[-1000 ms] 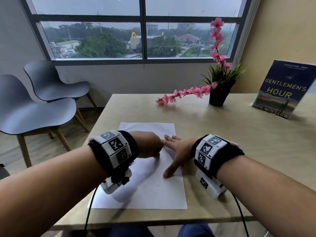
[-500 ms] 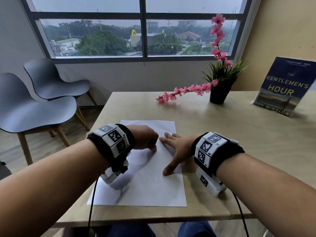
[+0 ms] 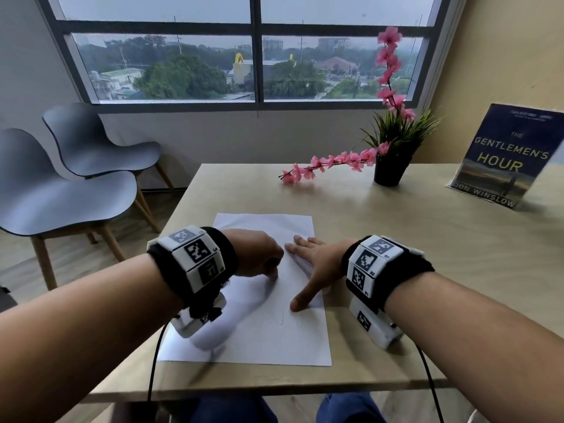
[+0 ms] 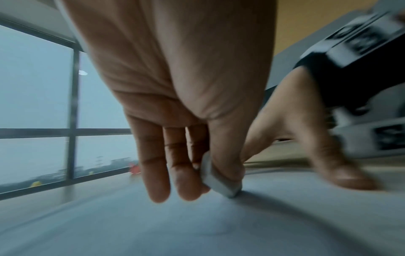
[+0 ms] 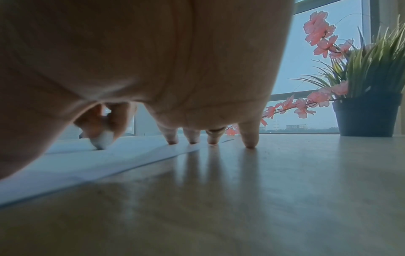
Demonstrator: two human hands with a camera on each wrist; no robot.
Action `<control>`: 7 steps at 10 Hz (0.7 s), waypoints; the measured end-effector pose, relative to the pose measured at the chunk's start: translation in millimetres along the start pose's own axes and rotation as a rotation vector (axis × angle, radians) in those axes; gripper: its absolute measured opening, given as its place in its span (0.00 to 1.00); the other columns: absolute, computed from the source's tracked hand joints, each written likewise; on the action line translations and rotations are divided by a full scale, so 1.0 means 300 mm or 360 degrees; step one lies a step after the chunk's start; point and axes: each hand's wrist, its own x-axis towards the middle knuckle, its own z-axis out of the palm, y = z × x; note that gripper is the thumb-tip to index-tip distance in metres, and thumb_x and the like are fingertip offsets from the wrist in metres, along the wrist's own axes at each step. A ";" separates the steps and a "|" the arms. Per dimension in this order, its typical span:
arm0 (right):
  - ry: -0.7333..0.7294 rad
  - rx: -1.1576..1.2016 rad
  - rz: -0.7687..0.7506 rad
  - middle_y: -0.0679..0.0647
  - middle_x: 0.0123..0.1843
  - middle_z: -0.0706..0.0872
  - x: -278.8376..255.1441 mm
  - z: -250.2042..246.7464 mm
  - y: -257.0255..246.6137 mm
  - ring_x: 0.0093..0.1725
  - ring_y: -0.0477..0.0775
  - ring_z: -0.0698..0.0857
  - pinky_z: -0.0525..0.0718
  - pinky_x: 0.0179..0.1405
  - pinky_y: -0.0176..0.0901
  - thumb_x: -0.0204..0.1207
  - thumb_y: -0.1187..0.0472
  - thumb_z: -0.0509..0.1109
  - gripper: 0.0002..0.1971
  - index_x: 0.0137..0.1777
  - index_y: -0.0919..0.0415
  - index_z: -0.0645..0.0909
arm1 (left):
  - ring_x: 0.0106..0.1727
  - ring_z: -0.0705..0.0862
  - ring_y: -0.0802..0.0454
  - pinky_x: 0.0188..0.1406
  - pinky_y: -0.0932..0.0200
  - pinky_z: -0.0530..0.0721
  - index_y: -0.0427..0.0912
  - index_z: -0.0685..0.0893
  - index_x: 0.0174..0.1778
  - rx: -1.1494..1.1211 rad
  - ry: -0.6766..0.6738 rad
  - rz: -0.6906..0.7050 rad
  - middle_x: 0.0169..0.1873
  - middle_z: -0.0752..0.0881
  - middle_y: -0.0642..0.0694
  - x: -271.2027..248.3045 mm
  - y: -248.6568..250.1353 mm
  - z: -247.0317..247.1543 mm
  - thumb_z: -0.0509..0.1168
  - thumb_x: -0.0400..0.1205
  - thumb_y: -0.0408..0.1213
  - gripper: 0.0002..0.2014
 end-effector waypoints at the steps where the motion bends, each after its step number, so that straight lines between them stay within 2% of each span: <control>1: -0.0001 0.0007 0.0000 0.42 0.86 0.33 0.001 0.001 0.000 0.85 0.47 0.37 0.42 0.84 0.56 0.60 0.27 0.74 0.63 0.85 0.42 0.35 | 0.56 0.81 0.46 0.46 0.56 0.74 0.46 0.81 0.57 0.0034 -0.0066 0.0083 0.57 0.82 0.47 -0.018 0.027 0.023 0.59 0.85 0.48 0.12; 3: -0.0002 0.0009 0.0023 0.41 0.86 0.33 0.004 0.003 0.001 0.85 0.46 0.37 0.43 0.84 0.57 0.58 0.26 0.74 0.64 0.85 0.41 0.35 | 0.59 0.81 0.44 0.55 0.50 0.80 0.46 0.80 0.57 0.0037 -0.0010 -0.0102 0.59 0.82 0.46 -0.008 -0.050 -0.003 0.60 0.84 0.50 0.13; 4: -0.0015 0.0022 0.0016 0.41 0.86 0.33 0.001 0.002 0.000 0.85 0.46 0.36 0.43 0.84 0.58 0.58 0.26 0.74 0.64 0.85 0.41 0.35 | 0.58 0.81 0.46 0.47 0.54 0.76 0.45 0.80 0.57 0.0063 -0.0064 0.0022 0.59 0.81 0.47 -0.020 -0.013 0.019 0.58 0.85 0.48 0.13; 5: -0.0019 0.0023 0.0013 0.41 0.86 0.33 -0.003 0.001 -0.003 0.85 0.46 0.36 0.42 0.84 0.58 0.59 0.27 0.74 0.64 0.85 0.41 0.35 | 0.59 0.80 0.47 0.51 0.52 0.78 0.46 0.80 0.57 -0.0015 -0.0081 0.0000 0.59 0.82 0.48 -0.025 -0.019 0.020 0.59 0.84 0.50 0.13; 6: -0.0012 0.0014 0.0020 0.41 0.86 0.32 -0.004 -0.001 -0.003 0.85 0.46 0.36 0.42 0.84 0.58 0.59 0.26 0.74 0.64 0.85 0.41 0.35 | 0.60 0.80 0.44 0.60 0.47 0.80 0.44 0.81 0.57 -0.0009 -0.0024 -0.0159 0.60 0.82 0.45 -0.009 -0.083 -0.002 0.61 0.84 0.49 0.14; 7: -0.0009 0.0007 0.0019 0.41 0.86 0.33 0.001 0.003 -0.001 0.85 0.46 0.36 0.42 0.84 0.59 0.58 0.26 0.74 0.64 0.85 0.41 0.35 | 0.59 0.80 0.44 0.59 0.49 0.80 0.43 0.80 0.57 0.0040 -0.0025 -0.0129 0.60 0.82 0.45 -0.009 -0.077 -0.001 0.60 0.85 0.47 0.13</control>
